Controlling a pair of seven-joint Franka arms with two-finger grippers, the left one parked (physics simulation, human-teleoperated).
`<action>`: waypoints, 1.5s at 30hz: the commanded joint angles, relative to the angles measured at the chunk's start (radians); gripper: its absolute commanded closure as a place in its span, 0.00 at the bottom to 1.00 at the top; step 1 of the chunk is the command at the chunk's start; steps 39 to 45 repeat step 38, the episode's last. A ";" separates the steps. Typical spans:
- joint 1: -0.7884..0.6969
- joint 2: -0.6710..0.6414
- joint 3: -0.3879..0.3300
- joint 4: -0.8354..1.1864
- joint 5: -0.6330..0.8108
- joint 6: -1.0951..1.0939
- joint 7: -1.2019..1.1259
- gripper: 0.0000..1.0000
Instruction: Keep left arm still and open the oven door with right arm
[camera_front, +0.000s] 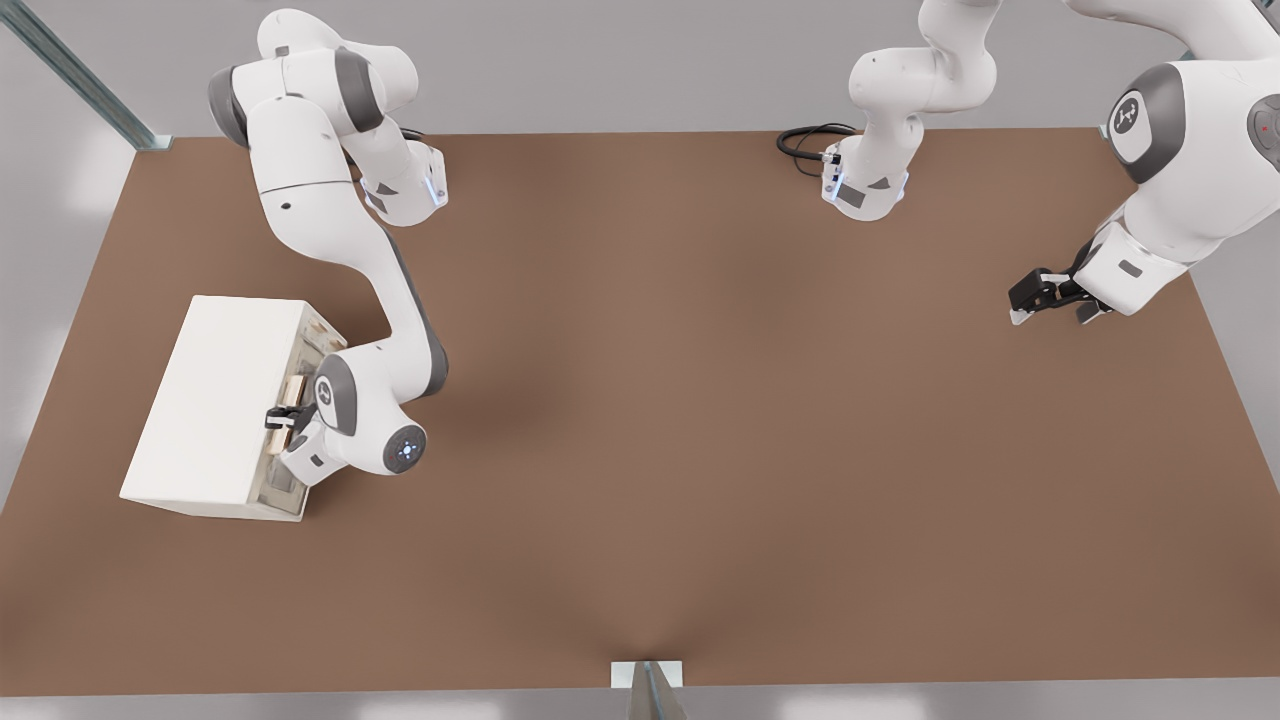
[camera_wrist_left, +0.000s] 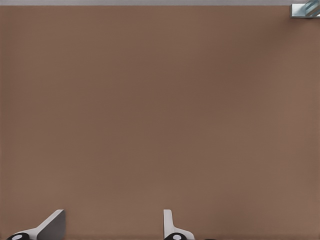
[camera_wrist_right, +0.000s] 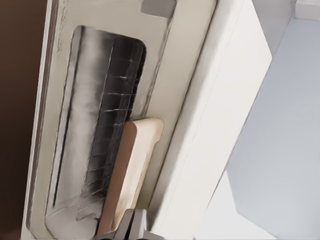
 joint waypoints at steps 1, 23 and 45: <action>0.002 0.000 0.000 0.000 -0.001 0.001 0.052 1.00; -0.135 -0.351 -0.014 0.269 0.848 -0.154 -0.493 0.00; -0.230 -0.348 -0.017 0.379 0.797 -0.149 -0.537 0.00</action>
